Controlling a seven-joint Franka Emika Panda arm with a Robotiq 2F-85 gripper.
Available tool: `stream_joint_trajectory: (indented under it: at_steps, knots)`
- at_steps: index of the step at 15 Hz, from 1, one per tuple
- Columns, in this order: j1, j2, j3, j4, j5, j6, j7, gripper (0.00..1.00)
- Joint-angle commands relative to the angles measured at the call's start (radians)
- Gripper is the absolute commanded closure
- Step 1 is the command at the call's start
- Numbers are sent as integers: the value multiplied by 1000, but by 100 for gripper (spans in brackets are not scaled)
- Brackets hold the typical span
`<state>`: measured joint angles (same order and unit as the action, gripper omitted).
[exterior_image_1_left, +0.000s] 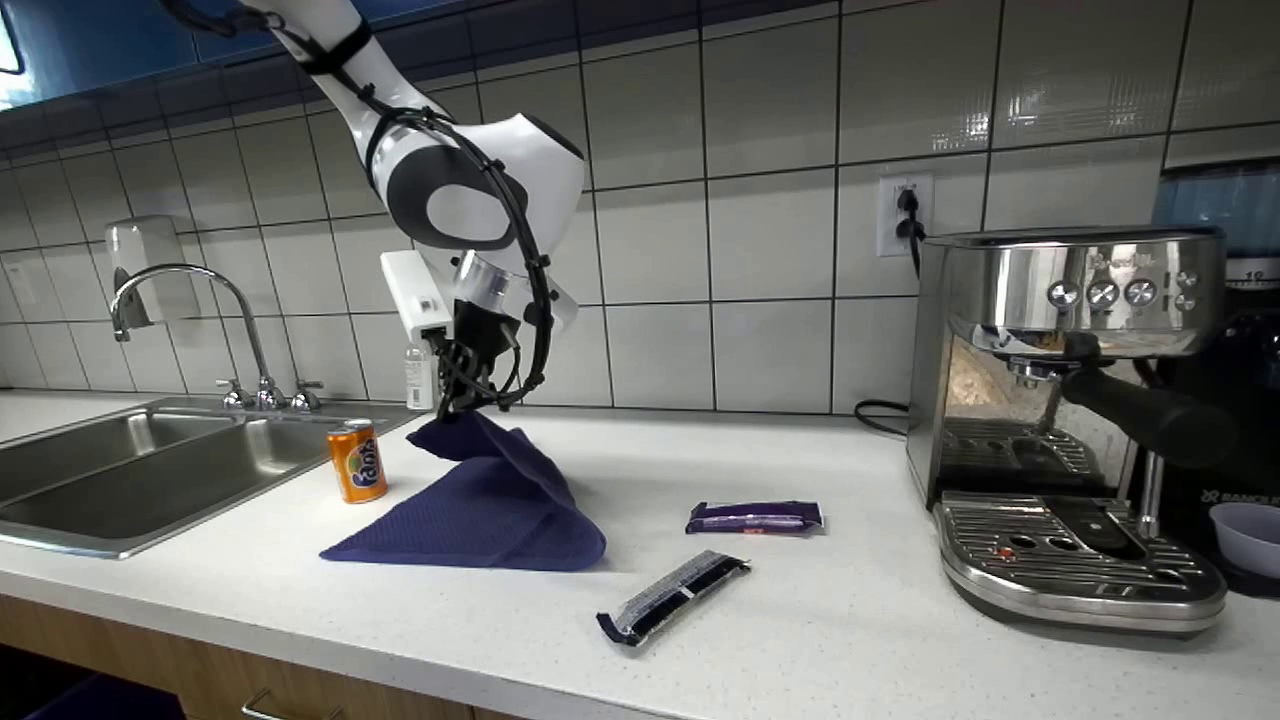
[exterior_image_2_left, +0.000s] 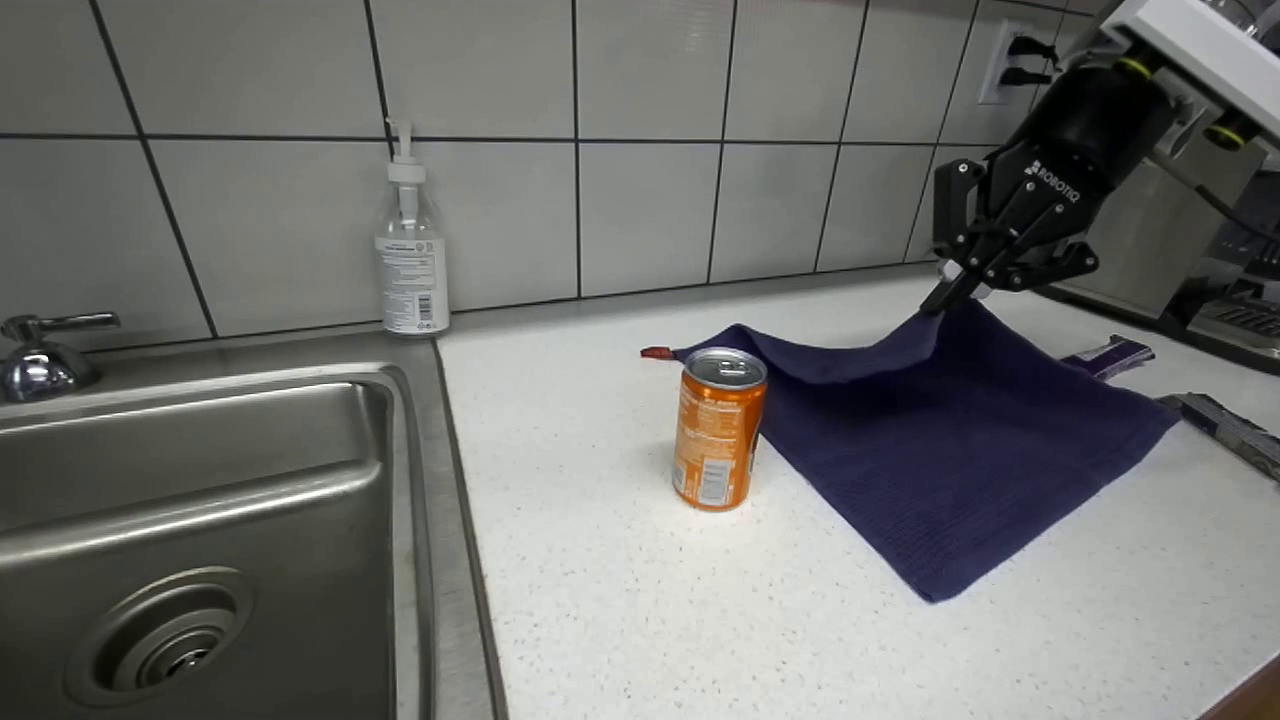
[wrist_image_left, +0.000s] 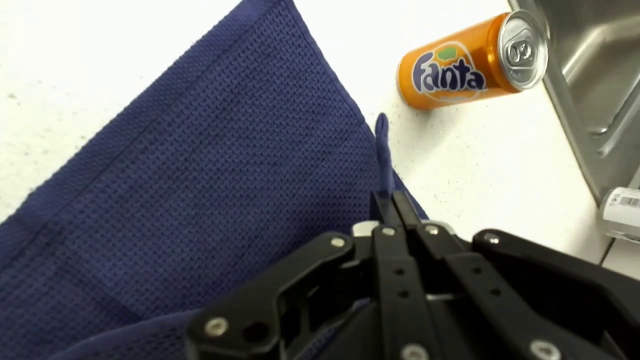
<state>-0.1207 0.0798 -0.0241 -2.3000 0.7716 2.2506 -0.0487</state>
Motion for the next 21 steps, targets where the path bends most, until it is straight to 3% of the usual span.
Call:
stream_joint_trajectory:
  at_steps: [1, 21]
  knots:
    - [30, -76, -6, -76, 33, 7, 31, 100]
    - [95, -174, 13, -261, 61, 75, 33, 100]
